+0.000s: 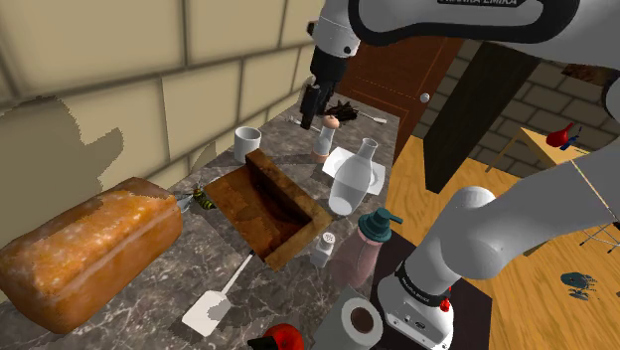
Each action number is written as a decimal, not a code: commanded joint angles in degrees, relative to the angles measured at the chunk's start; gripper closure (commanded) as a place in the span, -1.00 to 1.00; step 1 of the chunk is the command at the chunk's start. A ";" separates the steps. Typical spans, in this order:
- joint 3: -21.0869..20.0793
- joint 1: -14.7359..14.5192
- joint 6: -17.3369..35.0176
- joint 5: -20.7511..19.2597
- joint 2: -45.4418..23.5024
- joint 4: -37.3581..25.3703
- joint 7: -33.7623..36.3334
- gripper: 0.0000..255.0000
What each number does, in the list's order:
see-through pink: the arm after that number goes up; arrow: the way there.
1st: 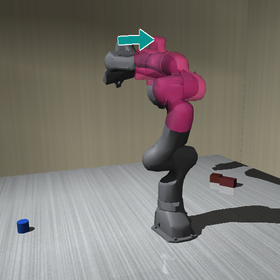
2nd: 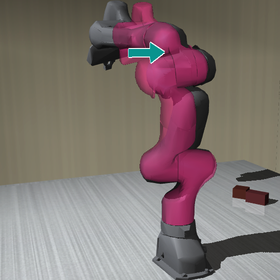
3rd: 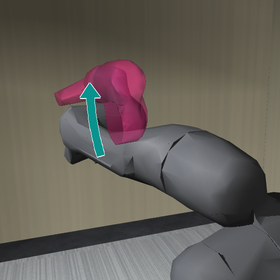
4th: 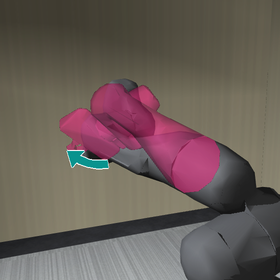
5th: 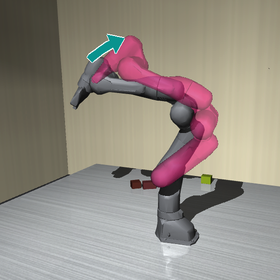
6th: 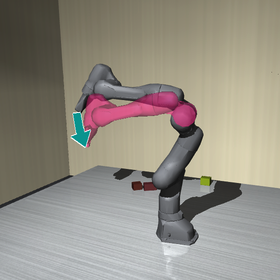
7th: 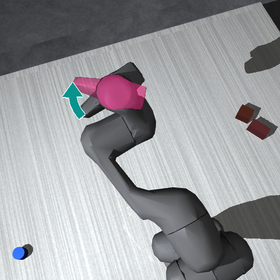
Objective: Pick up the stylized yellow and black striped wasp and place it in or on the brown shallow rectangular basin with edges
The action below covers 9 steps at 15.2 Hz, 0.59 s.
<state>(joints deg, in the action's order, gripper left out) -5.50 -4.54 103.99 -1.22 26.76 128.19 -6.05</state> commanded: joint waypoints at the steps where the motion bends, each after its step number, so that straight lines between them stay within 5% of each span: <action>1: -1.56 -0.71 1.71 -0.73 -3.99 -1.58 0.34 -1.00; 9: -6.79 -3.14 7.59 -5.79 -19.38 -7.47 2.13 -1.00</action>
<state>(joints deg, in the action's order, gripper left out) -11.66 -7.32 110.72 -6.26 9.01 120.99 -4.20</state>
